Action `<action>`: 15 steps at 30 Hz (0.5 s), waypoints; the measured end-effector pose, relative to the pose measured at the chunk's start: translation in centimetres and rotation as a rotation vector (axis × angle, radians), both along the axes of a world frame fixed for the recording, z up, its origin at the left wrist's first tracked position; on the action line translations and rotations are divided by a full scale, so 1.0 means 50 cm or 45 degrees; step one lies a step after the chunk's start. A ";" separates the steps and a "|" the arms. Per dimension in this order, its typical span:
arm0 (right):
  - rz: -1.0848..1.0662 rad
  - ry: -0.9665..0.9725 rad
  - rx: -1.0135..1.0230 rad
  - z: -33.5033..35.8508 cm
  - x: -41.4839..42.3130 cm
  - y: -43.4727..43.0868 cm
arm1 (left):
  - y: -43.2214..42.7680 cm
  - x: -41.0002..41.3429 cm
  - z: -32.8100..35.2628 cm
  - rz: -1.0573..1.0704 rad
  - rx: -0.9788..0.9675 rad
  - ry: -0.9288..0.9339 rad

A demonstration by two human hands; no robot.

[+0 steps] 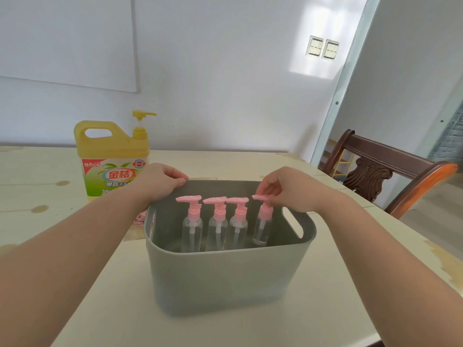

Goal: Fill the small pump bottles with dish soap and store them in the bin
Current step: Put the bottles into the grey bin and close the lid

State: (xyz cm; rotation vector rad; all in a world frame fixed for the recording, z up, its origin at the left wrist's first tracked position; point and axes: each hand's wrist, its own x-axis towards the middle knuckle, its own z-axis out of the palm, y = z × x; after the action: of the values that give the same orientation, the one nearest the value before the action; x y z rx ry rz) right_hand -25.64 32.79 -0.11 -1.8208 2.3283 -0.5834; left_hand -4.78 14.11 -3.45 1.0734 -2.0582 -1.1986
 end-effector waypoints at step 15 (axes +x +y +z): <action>0.011 0.078 0.229 -0.035 0.012 -0.028 | -0.002 0.003 0.000 -0.015 0.044 0.008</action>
State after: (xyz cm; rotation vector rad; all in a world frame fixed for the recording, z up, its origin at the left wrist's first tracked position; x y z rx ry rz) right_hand -25.04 31.42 -1.87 -1.7893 2.3249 -0.3095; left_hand -4.66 14.02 -3.43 1.0735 -2.0489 -1.2456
